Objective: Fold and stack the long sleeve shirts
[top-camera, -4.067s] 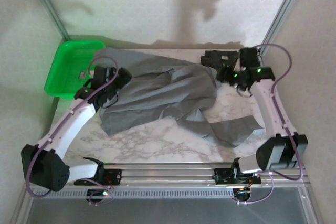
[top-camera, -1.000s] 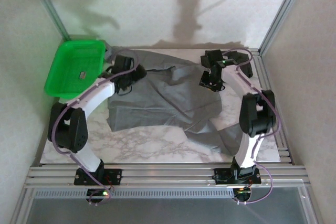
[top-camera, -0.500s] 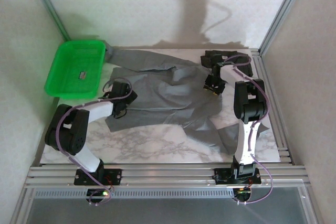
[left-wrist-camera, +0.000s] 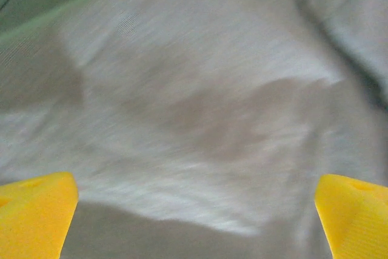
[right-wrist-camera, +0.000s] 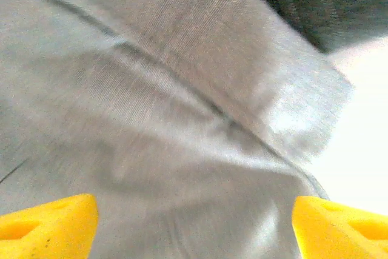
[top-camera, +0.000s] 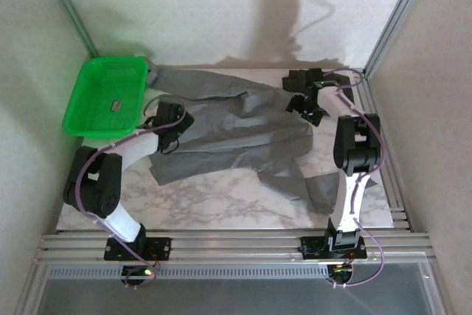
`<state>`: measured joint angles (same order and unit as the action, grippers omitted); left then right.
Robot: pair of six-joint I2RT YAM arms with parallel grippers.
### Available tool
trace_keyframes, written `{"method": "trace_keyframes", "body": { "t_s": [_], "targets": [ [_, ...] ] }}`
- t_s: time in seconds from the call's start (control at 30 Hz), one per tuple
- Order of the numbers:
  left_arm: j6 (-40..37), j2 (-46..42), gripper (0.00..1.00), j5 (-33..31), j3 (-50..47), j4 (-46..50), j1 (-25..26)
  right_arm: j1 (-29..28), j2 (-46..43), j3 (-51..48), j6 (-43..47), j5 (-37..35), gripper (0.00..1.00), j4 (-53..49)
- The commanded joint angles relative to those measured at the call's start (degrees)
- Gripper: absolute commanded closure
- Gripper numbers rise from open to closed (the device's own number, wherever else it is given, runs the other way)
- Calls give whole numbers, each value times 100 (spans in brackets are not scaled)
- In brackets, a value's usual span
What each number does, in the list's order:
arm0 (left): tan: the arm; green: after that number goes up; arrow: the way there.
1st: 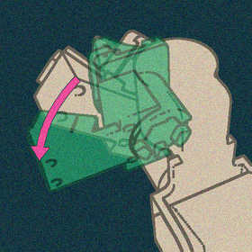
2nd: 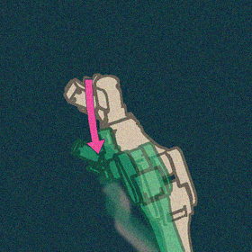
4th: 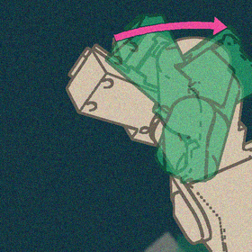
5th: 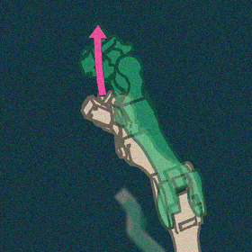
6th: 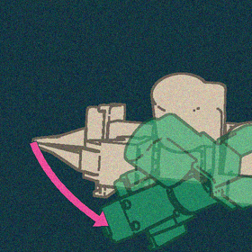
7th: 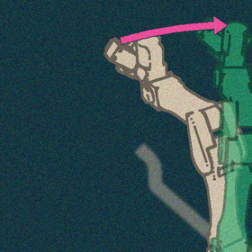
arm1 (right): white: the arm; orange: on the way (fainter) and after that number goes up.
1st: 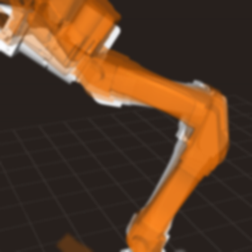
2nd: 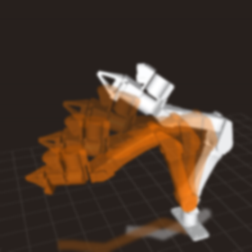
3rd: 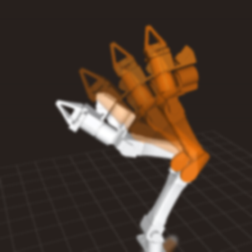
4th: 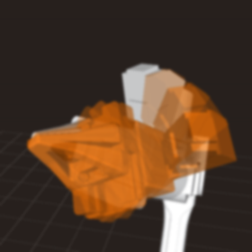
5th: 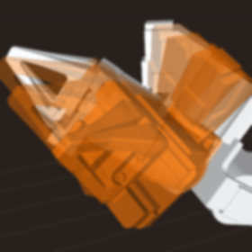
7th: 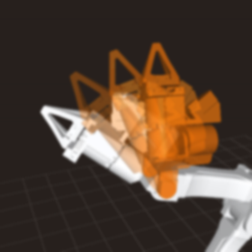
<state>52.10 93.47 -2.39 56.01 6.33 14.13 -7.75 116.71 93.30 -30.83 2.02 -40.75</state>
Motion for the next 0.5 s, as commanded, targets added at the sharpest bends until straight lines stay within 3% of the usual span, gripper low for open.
{"method": "trace_keyframes", "body": {
  "t_s": [0.0,0.13,0.23,0.33,0.47],
  "targets": [
    [-139,-446,0,78,799,624,134,217,-1600,-293,319,69,13,-951],
    [-308,-834,0,71,1327,1094,352,411,-3137,-1253,-128,-421,13,-2104],
    [-475,-985,0,197,1352,1100,630,929,-4168,-2381,-455,-629,15,-2530],
    [-494,-871,0,539,1249,1011,956,1605,-4715,-3369,-734,-79,17,-2722],
    [-438,-746,0,819,976,792,1377,1663,-5481,-4479,-1313,-74,20,-2734]
  ]
}}
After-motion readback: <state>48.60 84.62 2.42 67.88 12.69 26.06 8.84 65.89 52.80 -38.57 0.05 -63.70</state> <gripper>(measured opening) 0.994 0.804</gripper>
